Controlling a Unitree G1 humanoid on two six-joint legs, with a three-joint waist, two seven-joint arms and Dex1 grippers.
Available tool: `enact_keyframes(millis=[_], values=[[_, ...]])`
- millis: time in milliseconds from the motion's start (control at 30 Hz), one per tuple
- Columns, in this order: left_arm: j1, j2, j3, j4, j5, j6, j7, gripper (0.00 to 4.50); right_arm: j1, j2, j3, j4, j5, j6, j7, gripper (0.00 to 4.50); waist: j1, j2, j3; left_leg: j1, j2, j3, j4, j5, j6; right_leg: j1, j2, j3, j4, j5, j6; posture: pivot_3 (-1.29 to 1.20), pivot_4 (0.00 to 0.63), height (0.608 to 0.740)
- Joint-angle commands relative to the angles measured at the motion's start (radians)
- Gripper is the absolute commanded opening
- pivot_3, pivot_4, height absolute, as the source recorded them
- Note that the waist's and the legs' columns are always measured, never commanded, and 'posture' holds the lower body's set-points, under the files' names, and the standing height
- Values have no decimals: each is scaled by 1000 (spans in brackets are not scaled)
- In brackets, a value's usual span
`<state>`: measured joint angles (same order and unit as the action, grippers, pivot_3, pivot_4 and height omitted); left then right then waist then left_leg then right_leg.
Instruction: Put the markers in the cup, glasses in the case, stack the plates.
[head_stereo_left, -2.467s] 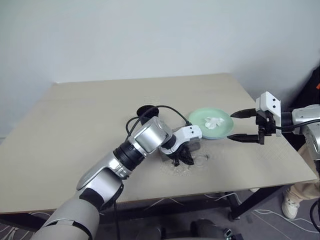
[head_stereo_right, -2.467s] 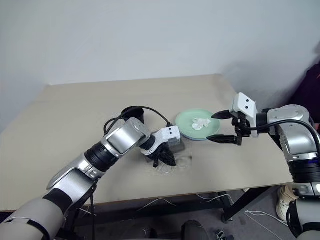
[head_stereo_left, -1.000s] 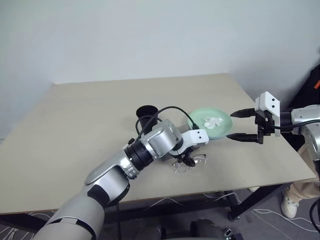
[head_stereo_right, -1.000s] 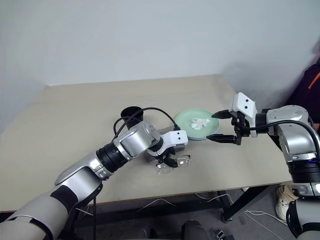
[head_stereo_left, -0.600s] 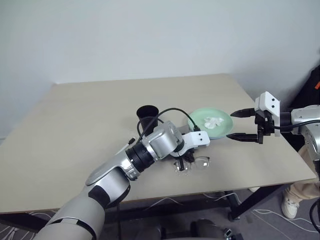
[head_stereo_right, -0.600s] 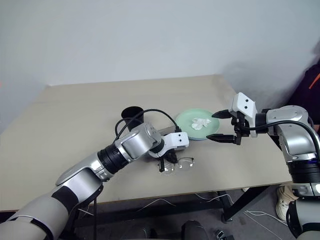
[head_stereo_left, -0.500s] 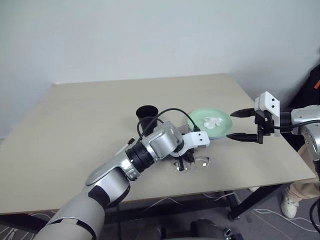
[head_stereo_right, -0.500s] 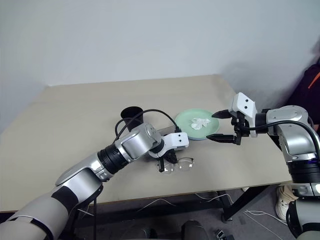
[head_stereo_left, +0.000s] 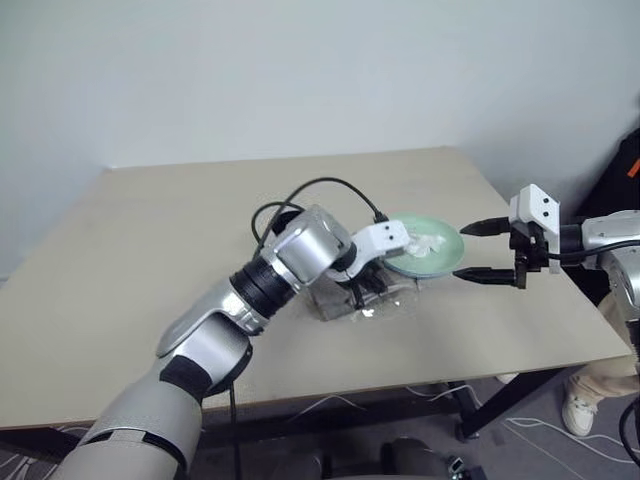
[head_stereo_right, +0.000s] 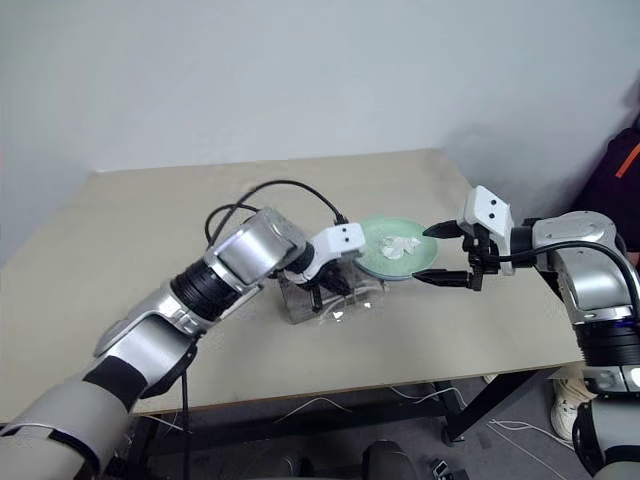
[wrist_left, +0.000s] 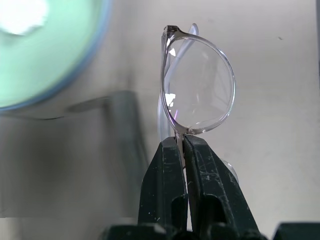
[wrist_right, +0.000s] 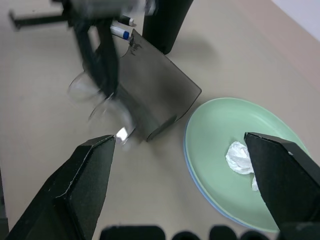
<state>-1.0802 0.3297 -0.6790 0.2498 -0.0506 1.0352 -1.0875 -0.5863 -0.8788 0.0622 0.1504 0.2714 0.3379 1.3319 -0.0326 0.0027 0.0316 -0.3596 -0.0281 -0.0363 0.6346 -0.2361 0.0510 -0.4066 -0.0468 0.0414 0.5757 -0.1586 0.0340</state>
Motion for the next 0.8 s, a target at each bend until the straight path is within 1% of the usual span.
enact_keyframes(millis=[33,100,200,367,500,800], values=[[-66,37,44,51,11,-55,-19,27,-26,-16,-16,7,-1,-20,13,4500,0,0,0,0,0,0,0,0,0,0,0,0,0,0,0,0,0,727],[-96,51,45,121,30,-108,-21,27,-33,-11,-12,15,-4,-23,13,4500,0,0,0,0,0,0,0,0,0,0,0,0,0,0,0,0,0,727],[-135,48,45,236,57,-189,-8,27,-40,-3,-8,20,-7,-27,11,4500,0,0,0,-1,0,0,1,0,0,0,0,0,0,0,0,0,0,727],[-145,-7,56,361,98,-271,28,27,-46,9,-6,20,-8,-28,6,4500,1,0,0,-1,0,0,0,0,0,0,0,0,0,0,0,0,0,727],[-110,-49,48,396,120,-283,32,27,-43,11,-9,12,-4,-24,4,4500,6,0,0,-2,-1,0,1,0,0,0,0,0,0,0,0,0,0,727],[-59,-101,30,459,189,-324,55,27,-28,2,-16,-4,9,-13,13,4500,11,0,0,-1,-1,0,1,0,0,0,0,1,1,0,0,0,0,727]])
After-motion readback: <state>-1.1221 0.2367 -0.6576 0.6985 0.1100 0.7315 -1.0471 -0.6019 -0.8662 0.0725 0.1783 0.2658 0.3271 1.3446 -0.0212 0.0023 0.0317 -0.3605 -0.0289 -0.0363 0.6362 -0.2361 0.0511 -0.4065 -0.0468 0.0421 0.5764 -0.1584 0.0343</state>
